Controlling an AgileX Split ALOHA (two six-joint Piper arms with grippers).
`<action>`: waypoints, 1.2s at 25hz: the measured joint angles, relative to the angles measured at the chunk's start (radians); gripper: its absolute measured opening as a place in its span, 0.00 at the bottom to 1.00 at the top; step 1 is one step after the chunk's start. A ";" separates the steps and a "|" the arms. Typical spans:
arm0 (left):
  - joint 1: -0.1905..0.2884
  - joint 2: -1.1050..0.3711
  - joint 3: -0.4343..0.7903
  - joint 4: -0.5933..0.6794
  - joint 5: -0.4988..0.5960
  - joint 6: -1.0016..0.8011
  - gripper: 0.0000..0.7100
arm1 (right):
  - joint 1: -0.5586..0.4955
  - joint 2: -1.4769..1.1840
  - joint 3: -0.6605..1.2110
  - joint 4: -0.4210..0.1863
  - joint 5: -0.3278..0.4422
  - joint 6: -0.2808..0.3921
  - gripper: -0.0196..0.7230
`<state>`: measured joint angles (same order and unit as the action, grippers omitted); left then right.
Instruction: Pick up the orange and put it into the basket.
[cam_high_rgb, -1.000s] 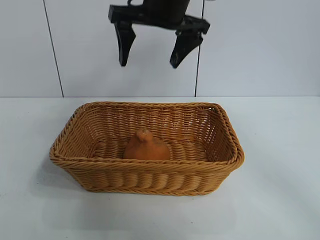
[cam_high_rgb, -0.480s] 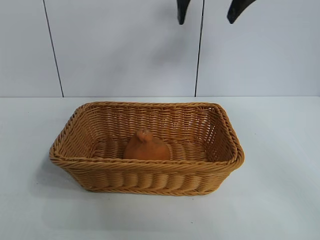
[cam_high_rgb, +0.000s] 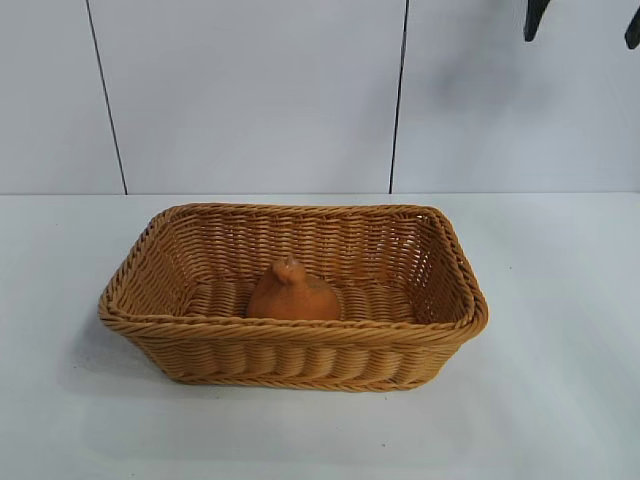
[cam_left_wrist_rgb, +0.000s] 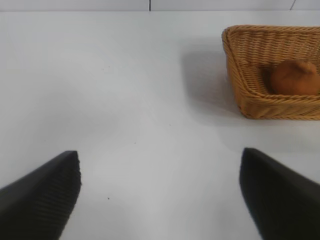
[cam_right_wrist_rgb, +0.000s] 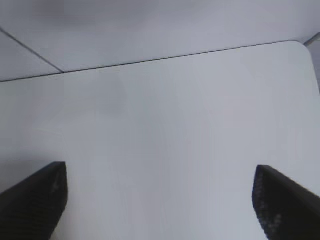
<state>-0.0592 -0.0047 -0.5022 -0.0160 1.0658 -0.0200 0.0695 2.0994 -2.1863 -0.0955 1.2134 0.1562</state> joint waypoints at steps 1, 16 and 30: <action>0.000 0.000 0.000 0.000 0.000 0.000 0.87 | -0.002 0.000 0.000 0.002 0.000 -0.001 0.96; 0.000 0.000 0.000 0.000 0.000 0.000 0.87 | -0.002 -0.339 0.632 0.051 -0.001 -0.090 0.96; 0.000 0.000 0.000 0.000 0.000 0.000 0.87 | -0.002 -1.022 1.425 0.046 -0.040 -0.094 0.96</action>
<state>-0.0592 -0.0047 -0.5022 -0.0160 1.0658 -0.0200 0.0671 1.0779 -0.7616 -0.0494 1.1736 0.0620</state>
